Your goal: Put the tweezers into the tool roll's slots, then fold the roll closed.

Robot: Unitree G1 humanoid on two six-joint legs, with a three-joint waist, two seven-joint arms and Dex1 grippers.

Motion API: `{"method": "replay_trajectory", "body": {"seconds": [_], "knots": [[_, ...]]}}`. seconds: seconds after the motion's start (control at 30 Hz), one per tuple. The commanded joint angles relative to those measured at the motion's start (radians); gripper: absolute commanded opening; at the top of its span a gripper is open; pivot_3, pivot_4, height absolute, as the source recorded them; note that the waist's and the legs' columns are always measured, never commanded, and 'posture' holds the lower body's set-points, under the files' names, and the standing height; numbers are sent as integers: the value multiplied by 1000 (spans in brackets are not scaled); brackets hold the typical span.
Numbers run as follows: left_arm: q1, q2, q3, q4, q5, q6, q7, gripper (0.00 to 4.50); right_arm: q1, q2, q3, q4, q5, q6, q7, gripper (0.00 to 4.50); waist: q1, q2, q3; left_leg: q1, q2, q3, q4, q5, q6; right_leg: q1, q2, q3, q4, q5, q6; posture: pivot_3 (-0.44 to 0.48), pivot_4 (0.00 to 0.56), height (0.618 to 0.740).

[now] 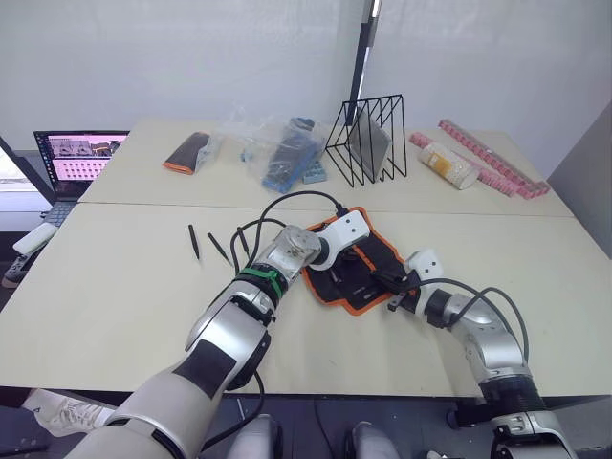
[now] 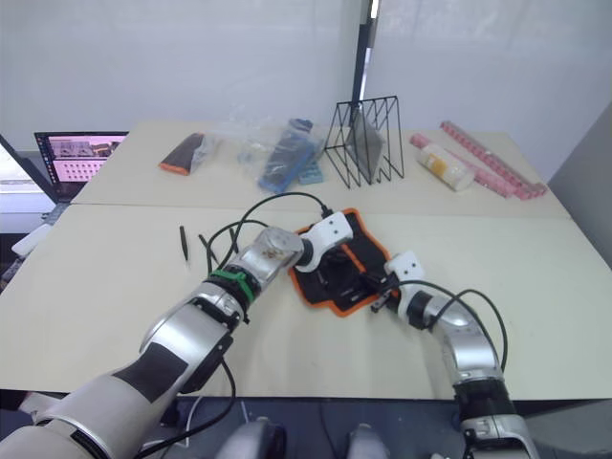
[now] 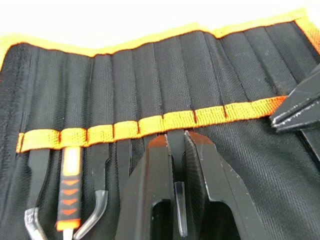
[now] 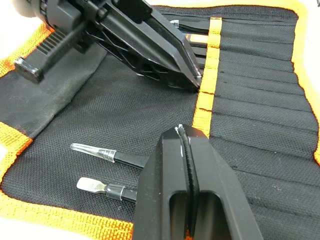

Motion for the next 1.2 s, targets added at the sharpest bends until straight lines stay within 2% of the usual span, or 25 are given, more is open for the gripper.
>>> {"method": "replay_trajectory", "body": {"seconds": [0.03,0.13,0.17,0.43,0.5,0.53,0.57,0.7,0.87,1.0,1.2], "knots": [[-39,-8,31,34,21,-39,36,28,37,3,28,35,-25,35,-4,0,0,0,0,0,0,0,0,0,0,0,0,0,0,0,0,0,150,685],[-41,-2,42,48,33,-33,34,28,37,2,28,37,-25,35,-5,0,0,0,0,0,0,0,0,0,0,0,0,0,0,0,0,0,150,685],[-37,2,46,46,34,-30,27,974,36,2,28,38,-25,34,-6,0,0,0,0,0,0,0,0,0,0,0,0,0,0,0,0,0,150,685],[16,79,93,-89,5,52,-16,3581,32,1,19,51,-28,-5,-13,0,-4,0,0,0,0,0,0,0,0,-1,0,0,4,0,0,0,150,685],[118,126,119,-309,-31,177,-56,4261,37,5,-5,52,-12,-17,-22,0,-6,0,0,0,0,0,0,0,0,-2,0,0,5,0,0,0,150,685],[164,145,125,-408,-42,233,-70,4460,40,7,-13,52,-5,-21,-25,0,-8,0,0,0,0,0,0,0,0,-2,0,0,5,0,0,0,150,685],[221,173,137,-535,-55,308,-78,4460,44,13,-25,46,10,-27,-26,0,-11,0,0,0,0,0,0,0,0,-2,0,1,6,0,0,0,150,685],[361,253,185,-869,-77,512,-42,4460,38,49,-75,25,66,-53,-41,0,-9,1,0,0,0,-1,0,0,0,-3,0,1,7,0,0,0,150,685],[432,301,256,-1064,-125,652,-1,4460,36,68,-94,10,80,-71,-48,0,0,1,1,0,-1,-1,0,0,-1,-3,0,2,7,0,0,0,150,685],[535,373,397,-1203,-169,643,53,4460,45,57,-90,36,54,-93,-58,0,-10,2,1,1,-1,-1,-1,0,-1,-4,0,4,7,0,0,0,150,685],[789,481,612,-1312,-197,525,137,4460,18,50,-106,87,54,-122,-64,0,-20,2,1,1,0,-1,-1,0,-1,-4,1,4,7,0,-1,0,150,685]]}}
